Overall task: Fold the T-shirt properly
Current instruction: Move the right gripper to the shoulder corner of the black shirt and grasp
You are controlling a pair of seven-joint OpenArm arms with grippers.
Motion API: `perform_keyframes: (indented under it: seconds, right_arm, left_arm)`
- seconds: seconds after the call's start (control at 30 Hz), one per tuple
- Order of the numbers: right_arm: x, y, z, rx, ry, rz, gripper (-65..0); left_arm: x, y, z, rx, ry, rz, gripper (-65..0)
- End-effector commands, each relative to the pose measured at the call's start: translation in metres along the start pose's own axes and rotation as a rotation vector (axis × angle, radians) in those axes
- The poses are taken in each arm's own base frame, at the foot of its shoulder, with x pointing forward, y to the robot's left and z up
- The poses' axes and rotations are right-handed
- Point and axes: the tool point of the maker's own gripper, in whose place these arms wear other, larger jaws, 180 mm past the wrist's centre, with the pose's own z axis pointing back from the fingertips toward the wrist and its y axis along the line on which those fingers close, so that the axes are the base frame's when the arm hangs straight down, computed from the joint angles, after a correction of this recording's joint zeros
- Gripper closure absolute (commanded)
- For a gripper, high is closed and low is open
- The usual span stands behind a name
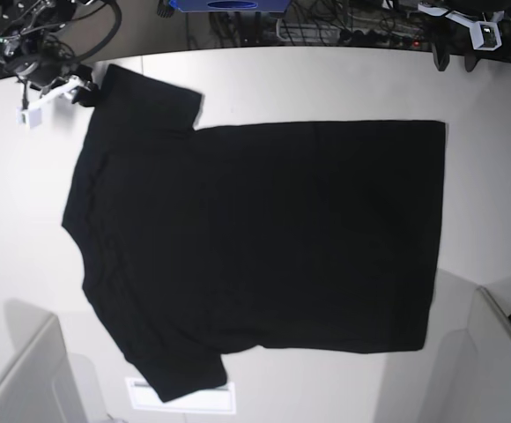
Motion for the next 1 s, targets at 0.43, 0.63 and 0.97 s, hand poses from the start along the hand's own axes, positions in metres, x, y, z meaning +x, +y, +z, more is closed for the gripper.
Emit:
perform_keyframes:
  seconds: [0.43,0.63,0.97]
  right_arm:
    - [-0.001,0.010,-0.023,0.077,0.046,0.002,-33.6]
    - [-0.015,0.025,-0.031,0.109,0.091,0.057,-33.5]
    - [-0.026,0.020,-0.042,0.132,0.103,0.001,-25.2]
  left_arm:
    - [0.012,0.004,-0.043,-0.135,0.057,0.313,-38.0]
    - [0.028,0.024,-0.041,-0.127,0.025,0.329,-38.0]
    - [0.025,0.046,-0.052,-0.105,0.055,0.337,-38.0]
